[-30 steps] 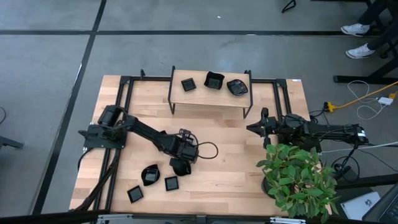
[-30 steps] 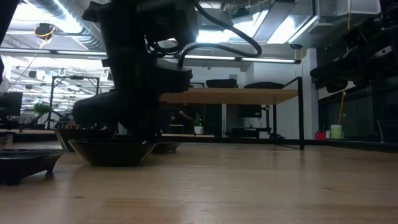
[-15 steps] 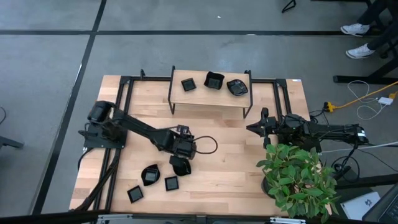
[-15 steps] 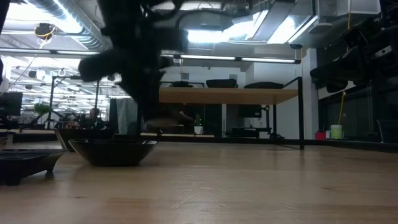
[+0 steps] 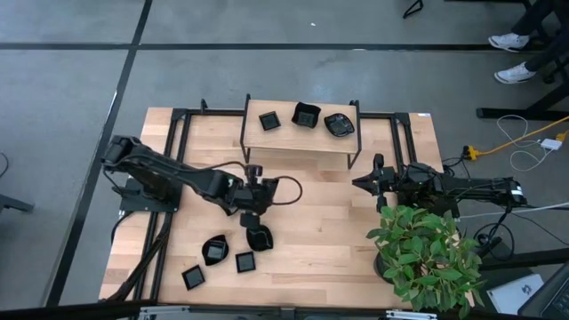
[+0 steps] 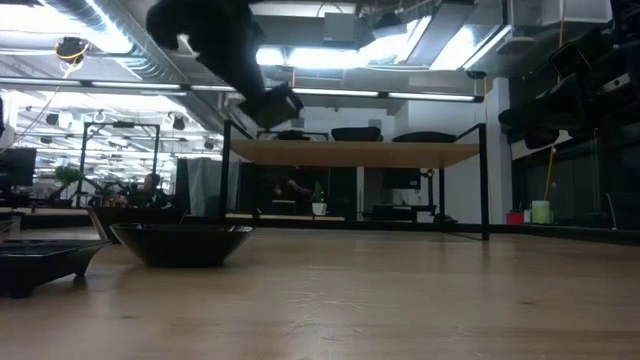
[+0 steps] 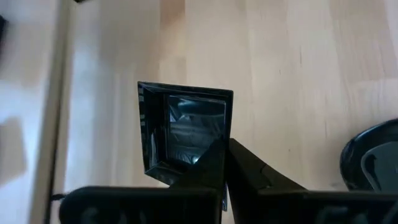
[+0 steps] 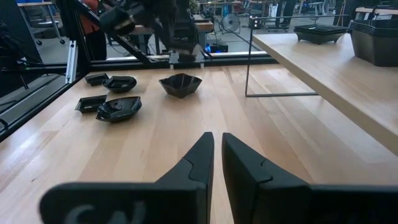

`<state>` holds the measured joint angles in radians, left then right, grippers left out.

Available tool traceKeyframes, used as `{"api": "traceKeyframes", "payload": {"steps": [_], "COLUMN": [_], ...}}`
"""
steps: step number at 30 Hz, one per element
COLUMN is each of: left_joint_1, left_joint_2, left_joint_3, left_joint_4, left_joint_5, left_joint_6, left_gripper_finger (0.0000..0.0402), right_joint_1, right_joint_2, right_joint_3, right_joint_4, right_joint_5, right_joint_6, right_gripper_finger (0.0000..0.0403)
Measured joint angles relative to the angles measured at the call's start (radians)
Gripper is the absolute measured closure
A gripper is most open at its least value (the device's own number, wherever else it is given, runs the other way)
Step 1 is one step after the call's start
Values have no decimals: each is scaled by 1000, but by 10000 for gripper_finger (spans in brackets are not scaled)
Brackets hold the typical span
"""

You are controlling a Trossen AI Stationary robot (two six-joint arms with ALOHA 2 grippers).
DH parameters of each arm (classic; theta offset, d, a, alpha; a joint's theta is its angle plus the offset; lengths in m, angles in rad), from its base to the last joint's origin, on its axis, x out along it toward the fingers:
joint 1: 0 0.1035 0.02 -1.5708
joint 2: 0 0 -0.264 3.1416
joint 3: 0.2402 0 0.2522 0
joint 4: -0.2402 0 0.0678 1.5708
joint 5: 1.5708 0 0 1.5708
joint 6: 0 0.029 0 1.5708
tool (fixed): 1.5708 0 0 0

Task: Pick & Place Mini shaped plates
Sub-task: Stack the square plate on top of the square plate on the shelf

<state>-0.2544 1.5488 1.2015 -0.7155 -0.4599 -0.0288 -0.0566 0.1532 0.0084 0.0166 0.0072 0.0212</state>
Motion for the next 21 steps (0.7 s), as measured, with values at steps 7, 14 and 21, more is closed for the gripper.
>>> {"api": "traceKeyframes", "payload": {"steps": [7, 14, 21], "left_joint_1": [-14, -13, -7], "left_joint_2": [-80, -147, -178], "left_joint_3": [0, 0, 0], "left_joint_4": [8, 41, 121], "left_joint_5": [-40, -49, -46], "left_joint_6": [32, 78, 209], "left_gripper_finger": [399, 399, 399], "right_joint_1": [0, 0, 0], "right_joint_2": [0, 0, 0], "right_joint_3": [0, 0, 0], "right_joint_4": [0, 0, 0], "right_joint_5": [0, 0, 0], "right_joint_6": [0, 0, 0], "right_gripper_finger": [369, 369, 369]}}
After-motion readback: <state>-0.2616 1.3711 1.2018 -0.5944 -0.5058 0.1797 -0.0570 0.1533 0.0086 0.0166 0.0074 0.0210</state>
